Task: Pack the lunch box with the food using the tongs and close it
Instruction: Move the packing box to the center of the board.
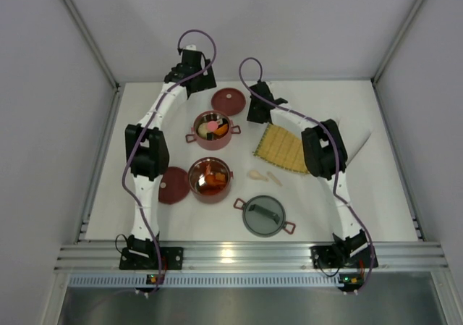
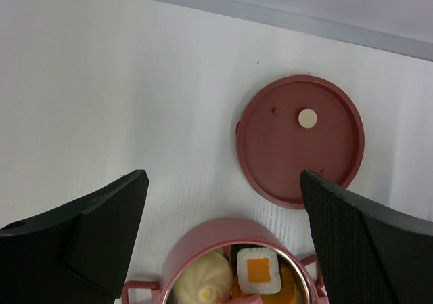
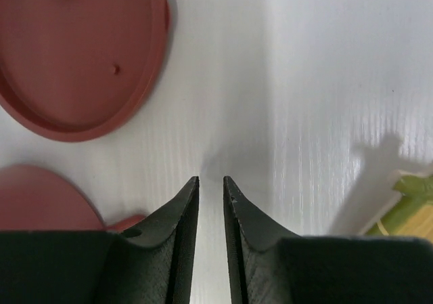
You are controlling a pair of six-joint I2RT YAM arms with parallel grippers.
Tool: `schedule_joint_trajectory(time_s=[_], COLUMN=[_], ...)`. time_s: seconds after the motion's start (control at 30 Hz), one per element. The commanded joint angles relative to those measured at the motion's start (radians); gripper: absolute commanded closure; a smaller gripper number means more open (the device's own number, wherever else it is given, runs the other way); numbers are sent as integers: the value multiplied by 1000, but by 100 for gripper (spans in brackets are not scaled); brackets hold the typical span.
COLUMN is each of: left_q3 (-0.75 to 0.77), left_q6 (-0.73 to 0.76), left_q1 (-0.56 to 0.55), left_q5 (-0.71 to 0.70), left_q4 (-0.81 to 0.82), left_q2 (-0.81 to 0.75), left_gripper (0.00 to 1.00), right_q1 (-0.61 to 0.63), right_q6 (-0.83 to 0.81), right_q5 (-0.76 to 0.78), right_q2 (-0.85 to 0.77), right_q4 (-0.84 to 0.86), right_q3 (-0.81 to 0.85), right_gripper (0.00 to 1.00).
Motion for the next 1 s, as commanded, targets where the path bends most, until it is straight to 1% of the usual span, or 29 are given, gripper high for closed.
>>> schedule_joint_trajectory(time_s=[0.0,0.17,0.3,0.57,0.77,0.97], left_q3=[84,93,134,142,148,144], left_q6=[39,51,65,64,76,102], left_q1=[-2,-2,-3,-5,-10,-26], left_q5=[1,12,13,36,47,4], left_q4=[50,98,102,174,165,124], left_q2=[53,101,173,236,277,302], left_gripper=[1,1,1,1,2,3], right_q1=[4,4,5,5,5,7], right_q6=[-13,-19,-27,-39,-35,-27], right_q5=[-10,-39,-47,-50,-54,-63], right_q2=[-115,-158,-201,-249,-275,-289], right_q4=[54,59,75,89,105,112], right_q3=[-44,-62,-111,-159,-190,-205], right_gripper=[79,78,78,78,78,78])
